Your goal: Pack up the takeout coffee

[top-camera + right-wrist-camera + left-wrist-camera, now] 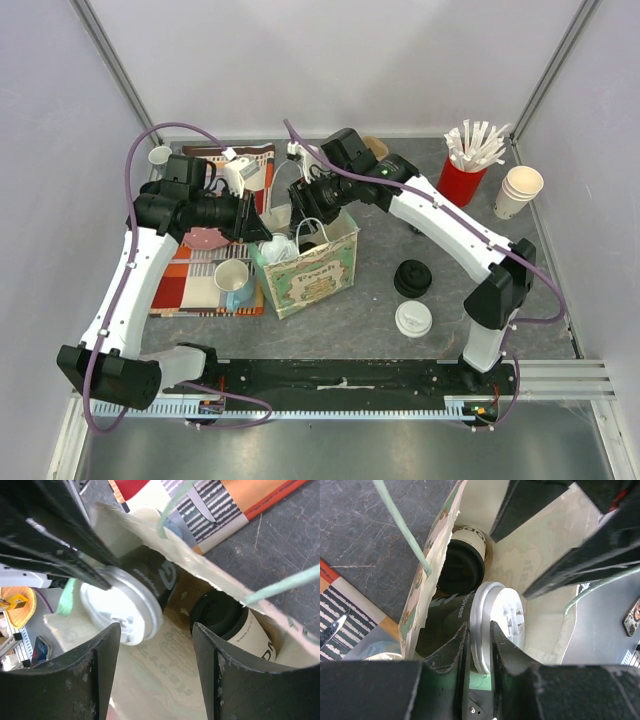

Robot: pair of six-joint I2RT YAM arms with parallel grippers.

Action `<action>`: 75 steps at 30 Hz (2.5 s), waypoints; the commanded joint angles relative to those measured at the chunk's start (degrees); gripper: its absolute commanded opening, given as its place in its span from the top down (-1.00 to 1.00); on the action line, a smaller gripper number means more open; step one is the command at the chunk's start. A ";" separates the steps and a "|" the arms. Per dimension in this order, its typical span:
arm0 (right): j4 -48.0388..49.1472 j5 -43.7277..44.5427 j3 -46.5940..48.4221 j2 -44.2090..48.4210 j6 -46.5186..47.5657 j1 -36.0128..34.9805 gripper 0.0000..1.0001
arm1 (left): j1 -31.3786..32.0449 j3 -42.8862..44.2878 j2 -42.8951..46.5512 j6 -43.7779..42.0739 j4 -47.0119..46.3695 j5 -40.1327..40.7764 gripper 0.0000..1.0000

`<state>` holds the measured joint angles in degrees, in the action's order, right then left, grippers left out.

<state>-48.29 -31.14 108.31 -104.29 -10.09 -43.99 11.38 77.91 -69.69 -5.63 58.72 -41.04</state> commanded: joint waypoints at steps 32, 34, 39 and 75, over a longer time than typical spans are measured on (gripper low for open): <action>9.10 -8.86 -5.48 1.28 -1.69 -1.54 0.71 | 0.31 -3.38 4.12 0.79 -9.50 -7.48 0.96; 8.39 -8.86 -5.39 1.11 -1.60 -1.54 0.81 | 0.31 -2.94 4.04 0.97 -9.15 -7.04 0.83; 6.63 -8.33 -5.65 1.19 -1.34 -1.37 1.00 | 0.23 -1.71 4.83 0.71 -8.80 -7.21 0.06; 2.68 -6.22 -4.69 -10.93 -11.88 -1.36 1.00 | 4.88 -7.33 3.51 -11.07 -6.07 7.02 0.95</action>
<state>-44.99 -37.58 103.02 -111.26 -19.53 -45.17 15.79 71.57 -68.84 -18.31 55.70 -30.87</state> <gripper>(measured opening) 0.022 0.033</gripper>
